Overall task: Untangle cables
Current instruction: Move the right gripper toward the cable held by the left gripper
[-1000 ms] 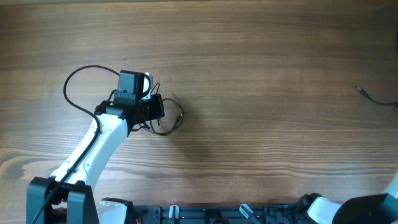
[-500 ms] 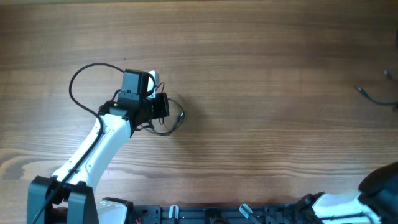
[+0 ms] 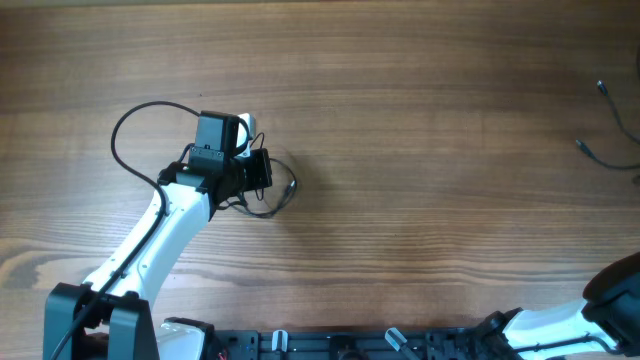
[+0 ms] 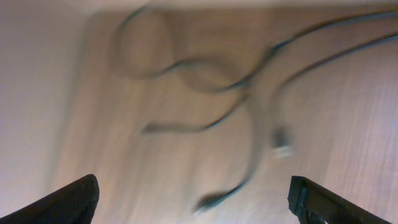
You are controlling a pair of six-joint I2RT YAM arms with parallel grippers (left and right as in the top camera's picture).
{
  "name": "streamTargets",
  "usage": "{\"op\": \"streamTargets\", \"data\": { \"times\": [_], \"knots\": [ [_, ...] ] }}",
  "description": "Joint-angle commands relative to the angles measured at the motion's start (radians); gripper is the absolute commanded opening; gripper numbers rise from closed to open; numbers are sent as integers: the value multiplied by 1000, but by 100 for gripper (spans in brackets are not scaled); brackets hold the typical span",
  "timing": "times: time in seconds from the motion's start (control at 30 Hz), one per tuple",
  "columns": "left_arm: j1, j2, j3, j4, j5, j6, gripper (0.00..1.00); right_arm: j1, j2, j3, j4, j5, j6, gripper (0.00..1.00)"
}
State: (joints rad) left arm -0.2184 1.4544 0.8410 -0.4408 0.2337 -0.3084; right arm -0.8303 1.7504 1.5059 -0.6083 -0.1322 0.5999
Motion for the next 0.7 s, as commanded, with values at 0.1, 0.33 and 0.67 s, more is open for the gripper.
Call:
{"op": "streamTargets", "data": {
  "times": [0.1, 0.33, 0.67],
  "knots": [
    [-6, -12, 6, 11, 9, 16, 4, 183, -4, -1, -102, -603, -294, 99],
    [-6, -13, 6, 4, 9, 16, 4, 521, -4, -3, -373, -446, -524, 100],
    [-1, -123, 37, -24, 179, 13, 4, 948, -4, -3, -591, -269, -706, 100]
  ]
}}
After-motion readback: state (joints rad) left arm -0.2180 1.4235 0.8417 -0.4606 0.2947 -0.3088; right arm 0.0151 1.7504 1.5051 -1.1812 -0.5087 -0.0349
